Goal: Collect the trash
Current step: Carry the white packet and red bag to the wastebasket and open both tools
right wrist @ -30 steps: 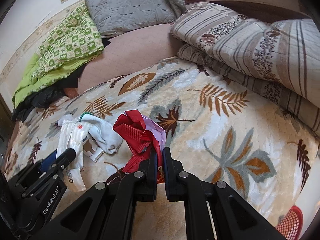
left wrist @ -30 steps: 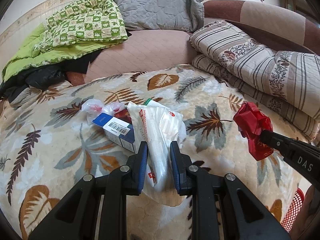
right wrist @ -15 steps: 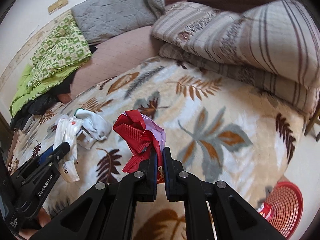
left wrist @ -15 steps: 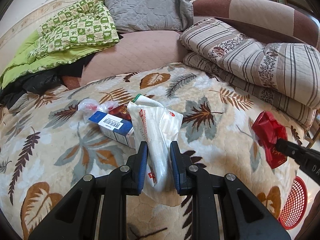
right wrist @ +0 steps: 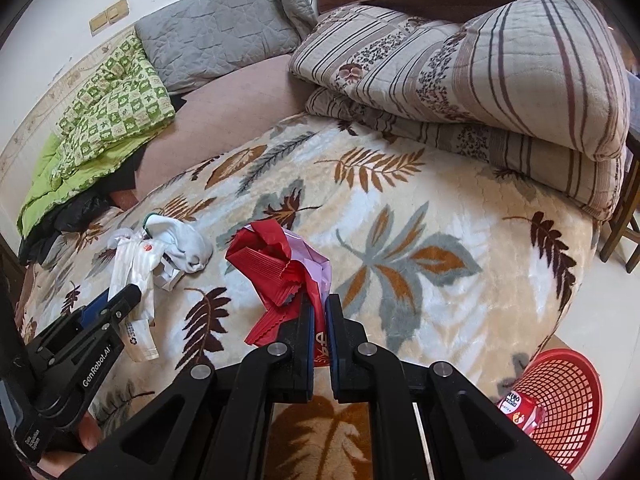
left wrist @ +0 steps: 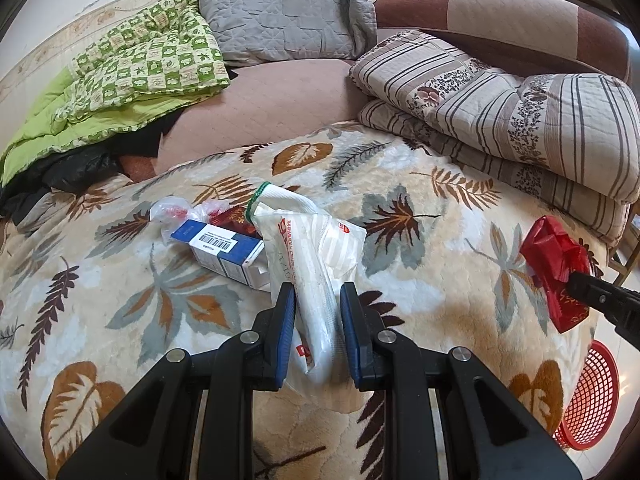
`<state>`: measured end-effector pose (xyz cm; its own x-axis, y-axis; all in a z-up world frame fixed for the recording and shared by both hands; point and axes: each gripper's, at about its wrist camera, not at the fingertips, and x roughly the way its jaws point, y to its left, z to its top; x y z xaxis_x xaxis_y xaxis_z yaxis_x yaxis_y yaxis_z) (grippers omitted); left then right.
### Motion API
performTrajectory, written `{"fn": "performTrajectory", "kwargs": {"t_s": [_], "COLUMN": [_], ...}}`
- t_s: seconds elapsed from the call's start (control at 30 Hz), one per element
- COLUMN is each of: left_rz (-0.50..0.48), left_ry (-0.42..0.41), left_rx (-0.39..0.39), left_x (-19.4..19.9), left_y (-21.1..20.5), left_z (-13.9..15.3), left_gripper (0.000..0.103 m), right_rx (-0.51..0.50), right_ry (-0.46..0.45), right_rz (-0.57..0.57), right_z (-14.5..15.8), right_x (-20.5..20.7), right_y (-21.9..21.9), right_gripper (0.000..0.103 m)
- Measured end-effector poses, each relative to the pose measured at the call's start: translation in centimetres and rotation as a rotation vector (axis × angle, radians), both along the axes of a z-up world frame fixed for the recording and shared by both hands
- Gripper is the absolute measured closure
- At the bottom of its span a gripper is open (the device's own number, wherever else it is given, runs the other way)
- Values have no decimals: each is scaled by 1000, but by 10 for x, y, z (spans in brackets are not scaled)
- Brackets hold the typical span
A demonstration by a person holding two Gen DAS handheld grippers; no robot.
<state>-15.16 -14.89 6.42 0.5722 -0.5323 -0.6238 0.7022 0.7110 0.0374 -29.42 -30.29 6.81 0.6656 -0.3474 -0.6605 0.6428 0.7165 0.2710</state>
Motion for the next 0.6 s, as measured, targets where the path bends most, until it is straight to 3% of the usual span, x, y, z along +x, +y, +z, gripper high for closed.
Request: {"fn": "performTrajectory", "kwargs": {"t_s": [0.3, 0.6], "left_rz": [-105, -369], "left_ry": [37, 112], "left_rx": [-19, -45], "left_x": [-22, -81], "left_y": [-3, -23], "left_z": [3, 11], "left_gripper": [81, 81], "right_rx": [-8, 31], "right_ry": [-21, 16], "right_rz": [-27, -141], "right_z": [8, -9], "right_x": [-41, -153], "right_y": [-6, -24], "right_gripper": [97, 97]}}
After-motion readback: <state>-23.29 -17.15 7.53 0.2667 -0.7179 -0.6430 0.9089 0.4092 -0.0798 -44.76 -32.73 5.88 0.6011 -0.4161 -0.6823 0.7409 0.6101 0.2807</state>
